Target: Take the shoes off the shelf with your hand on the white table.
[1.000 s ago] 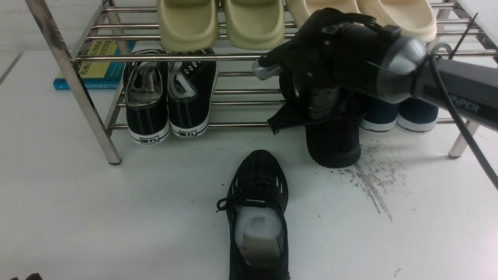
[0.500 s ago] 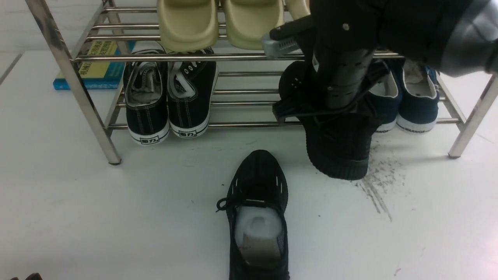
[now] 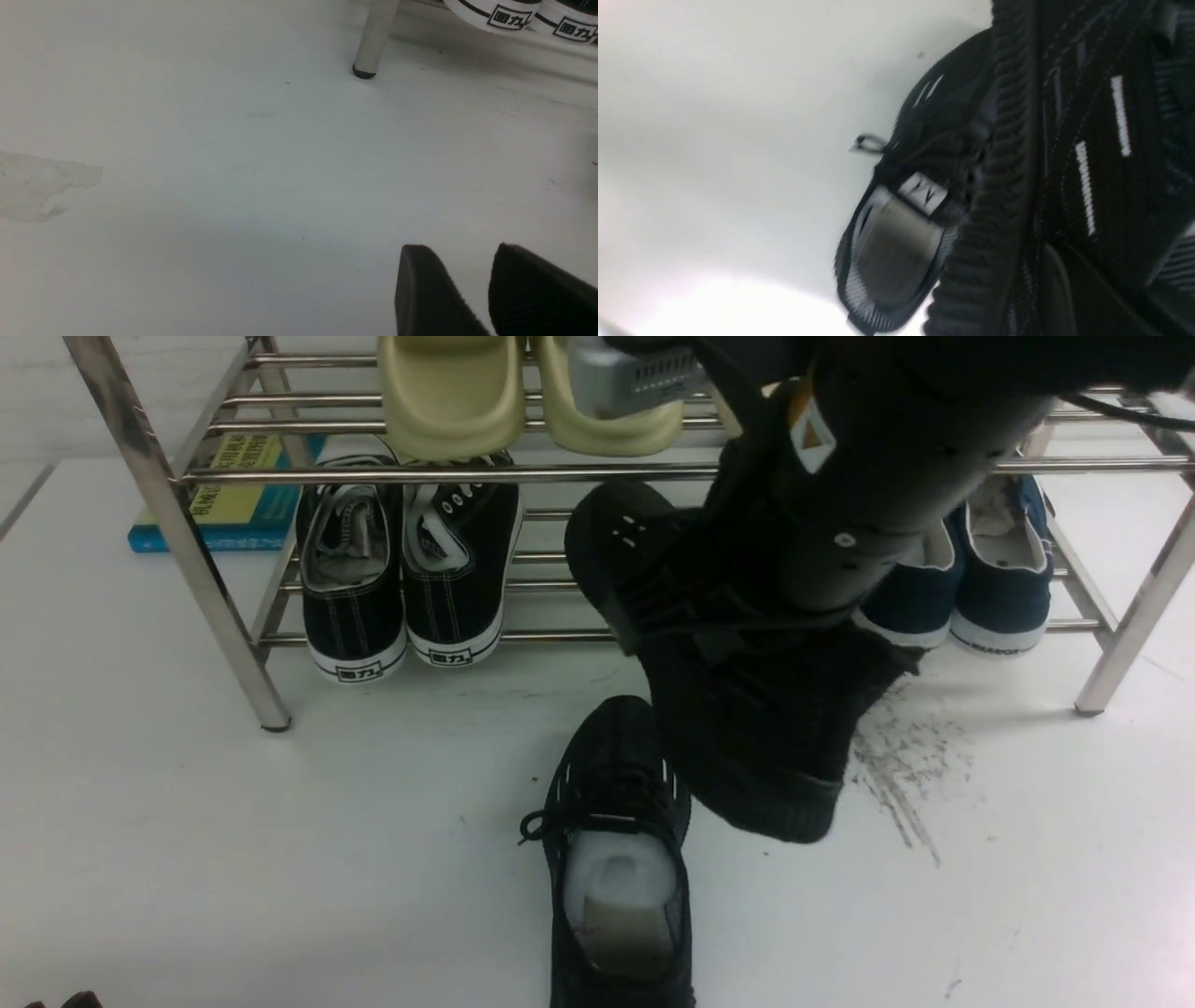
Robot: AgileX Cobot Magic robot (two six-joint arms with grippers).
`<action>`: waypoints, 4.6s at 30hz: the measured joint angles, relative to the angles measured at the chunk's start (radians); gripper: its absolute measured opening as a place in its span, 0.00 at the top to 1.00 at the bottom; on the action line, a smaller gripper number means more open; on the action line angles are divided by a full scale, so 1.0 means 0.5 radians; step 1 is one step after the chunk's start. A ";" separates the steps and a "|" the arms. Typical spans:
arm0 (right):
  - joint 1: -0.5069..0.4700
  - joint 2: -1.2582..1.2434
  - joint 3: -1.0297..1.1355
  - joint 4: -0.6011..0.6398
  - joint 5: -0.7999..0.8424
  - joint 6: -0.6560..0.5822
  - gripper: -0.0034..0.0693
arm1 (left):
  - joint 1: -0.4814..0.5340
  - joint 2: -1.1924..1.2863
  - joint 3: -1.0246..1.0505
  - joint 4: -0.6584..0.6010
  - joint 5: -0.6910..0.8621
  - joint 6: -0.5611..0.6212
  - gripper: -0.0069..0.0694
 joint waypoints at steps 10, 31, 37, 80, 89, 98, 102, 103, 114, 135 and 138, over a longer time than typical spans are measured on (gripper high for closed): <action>0.000 -0.368 0.681 0.181 -0.002 0.170 0.94 | 0.000 0.000 0.000 0.000 0.000 0.000 0.59; -0.002 0.131 1.151 -0.289 -0.812 0.864 0.92 | 0.001 0.000 0.000 0.000 0.000 0.000 0.59; -0.002 0.213 1.151 -0.434 -0.937 0.896 0.92 | 0.001 0.000 0.000 0.000 0.000 0.000 0.59; -0.002 0.136 1.103 -0.083 -1.077 0.828 0.20 | 0.002 0.000 0.000 -0.001 0.000 0.000 0.59; -0.002 -0.154 0.783 -0.071 -0.574 0.520 0.25 | 0.002 0.000 0.000 -0.001 0.000 0.000 0.59; -0.002 -0.515 0.509 -0.110 -0.068 0.043 0.63 | 0.002 0.000 0.000 -0.001 0.000 0.000 0.59; -0.002 -0.690 0.505 -0.115 -0.039 -0.063 0.81 | 0.002 0.000 0.000 -0.001 0.000 0.000 0.59; -0.002 -0.804 0.505 -0.117 -0.033 -0.110 0.90 | 0.002 0.000 0.000 -0.001 0.000 0.000 0.59; -0.002 -1.617 0.662 -0.057 -0.003 -0.173 0.97 | 0.002 0.000 0.000 -0.001 0.000 0.000 0.59; -0.002 -2.310 2.811 -0.478 -2.551 -0.094 0.96 | 0.002 0.000 0.000 -0.001 0.000 0.000 0.59; -0.002 -2.310 2.862 -0.569 -2.577 -0.094 0.96 | 0.002 0.000 0.000 -0.001 0.000 0.000 0.59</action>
